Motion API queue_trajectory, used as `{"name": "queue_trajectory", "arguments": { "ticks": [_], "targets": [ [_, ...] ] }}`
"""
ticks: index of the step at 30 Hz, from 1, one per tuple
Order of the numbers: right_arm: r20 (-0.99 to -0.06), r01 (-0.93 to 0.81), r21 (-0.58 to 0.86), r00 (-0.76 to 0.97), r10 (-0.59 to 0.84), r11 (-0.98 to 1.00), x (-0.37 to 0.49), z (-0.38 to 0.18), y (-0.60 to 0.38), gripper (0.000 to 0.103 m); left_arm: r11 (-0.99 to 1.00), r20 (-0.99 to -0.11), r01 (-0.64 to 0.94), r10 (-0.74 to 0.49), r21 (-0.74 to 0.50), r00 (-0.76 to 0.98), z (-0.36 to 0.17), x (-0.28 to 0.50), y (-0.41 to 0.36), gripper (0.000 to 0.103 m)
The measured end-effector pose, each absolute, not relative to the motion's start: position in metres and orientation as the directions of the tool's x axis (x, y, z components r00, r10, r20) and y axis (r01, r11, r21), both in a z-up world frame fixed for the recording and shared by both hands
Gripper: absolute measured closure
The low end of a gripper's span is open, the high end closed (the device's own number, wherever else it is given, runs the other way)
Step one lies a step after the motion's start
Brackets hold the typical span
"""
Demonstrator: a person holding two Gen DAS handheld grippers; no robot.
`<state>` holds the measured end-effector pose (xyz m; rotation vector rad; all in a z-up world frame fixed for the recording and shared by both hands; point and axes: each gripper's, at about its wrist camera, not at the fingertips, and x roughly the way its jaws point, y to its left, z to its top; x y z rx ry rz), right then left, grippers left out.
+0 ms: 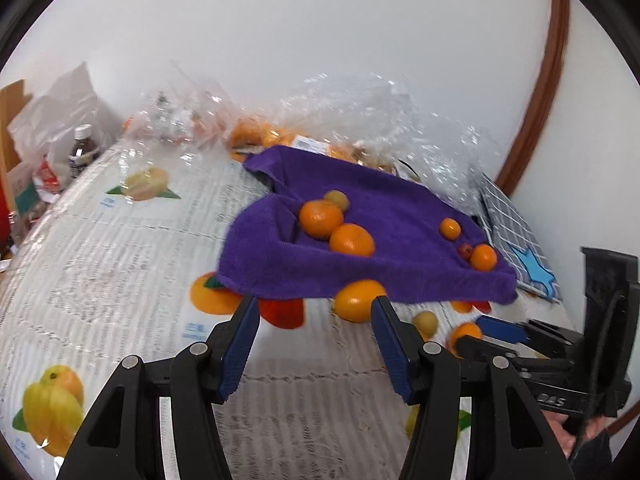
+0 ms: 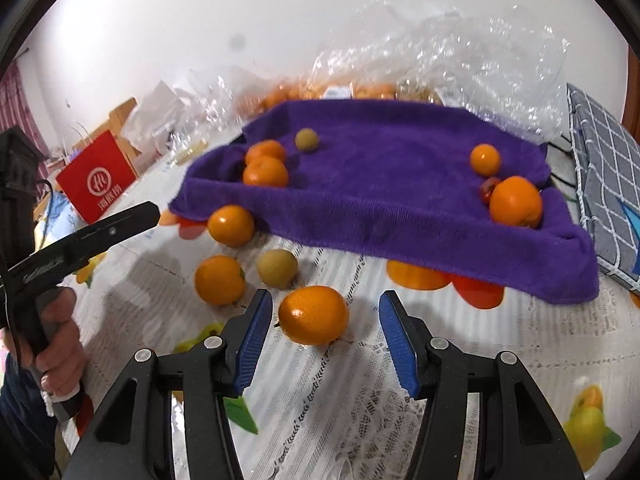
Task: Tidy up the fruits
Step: 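Grasp a small orange with the right gripper while the left gripper grasps an oval orange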
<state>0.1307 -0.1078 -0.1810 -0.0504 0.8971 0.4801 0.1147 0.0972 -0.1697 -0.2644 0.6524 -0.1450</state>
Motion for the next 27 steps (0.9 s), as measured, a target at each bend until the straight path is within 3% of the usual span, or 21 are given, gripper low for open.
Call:
{"name": "queue_trajectory", "arguments": {
  "ticks": [3,12,19,27],
  "targets": [
    [-0.778,-0.452,0.152,0.494,0.388,0.879,0.13,-0.186,-0.101,0.065,0.956,-0.598,0.051,-0.223,-0.29,0.77,-0.172,0.119,0.095,0.048],
    [-0.717,-0.381,0.113,0.608,0.34,0.918,0.116,-0.168,-0.14,0.067,0.938,-0.616,0.058,-0.27,-0.341,0.74,-0.178,0.124,0.091,0.051],
    [-0.729,-0.317,0.157,0.602,0.326,0.935,0.12,-0.172,-0.192,0.067,0.943,-0.648,0.057,-0.268,-0.327,0.713,-0.18,0.155,0.068,0.051],
    [-0.758,-0.324,0.164,0.564,0.329,0.932,0.12,-0.184,-0.198,0.065,0.973,-0.72,0.077,-0.214,-0.218,0.66,-0.188,0.176,0.04,0.051]
  ]
}}
